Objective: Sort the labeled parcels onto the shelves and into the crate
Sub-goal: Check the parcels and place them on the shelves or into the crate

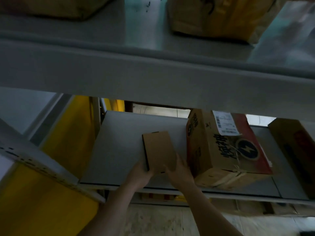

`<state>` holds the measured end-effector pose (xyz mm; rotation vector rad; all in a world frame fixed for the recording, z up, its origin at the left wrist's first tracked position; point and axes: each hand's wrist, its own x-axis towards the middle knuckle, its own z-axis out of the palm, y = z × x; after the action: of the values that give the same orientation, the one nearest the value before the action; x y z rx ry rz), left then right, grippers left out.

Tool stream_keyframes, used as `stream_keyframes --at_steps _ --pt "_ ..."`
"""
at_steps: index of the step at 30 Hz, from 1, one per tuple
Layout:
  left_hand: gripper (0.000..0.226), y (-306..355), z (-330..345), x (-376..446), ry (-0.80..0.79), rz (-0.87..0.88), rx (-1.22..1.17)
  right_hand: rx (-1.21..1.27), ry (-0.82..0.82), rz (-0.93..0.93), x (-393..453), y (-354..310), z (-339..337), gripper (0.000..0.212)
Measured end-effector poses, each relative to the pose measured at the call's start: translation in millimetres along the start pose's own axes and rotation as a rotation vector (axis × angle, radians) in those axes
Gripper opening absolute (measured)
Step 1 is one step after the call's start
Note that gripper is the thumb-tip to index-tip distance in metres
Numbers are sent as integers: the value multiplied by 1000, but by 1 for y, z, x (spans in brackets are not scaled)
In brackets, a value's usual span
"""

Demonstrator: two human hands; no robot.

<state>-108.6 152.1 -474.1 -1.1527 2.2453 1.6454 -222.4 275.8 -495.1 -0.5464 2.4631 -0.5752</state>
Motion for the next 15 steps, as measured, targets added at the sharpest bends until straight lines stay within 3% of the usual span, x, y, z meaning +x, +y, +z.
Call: stream_keyframes --at_steps 7,15 --pt "51 -31 6 19 -85 62 6 27 -116 84 19 15 26 109" --pt "42 -40 14 32 -2 100 -34 161 31 97 3 7 31 93"
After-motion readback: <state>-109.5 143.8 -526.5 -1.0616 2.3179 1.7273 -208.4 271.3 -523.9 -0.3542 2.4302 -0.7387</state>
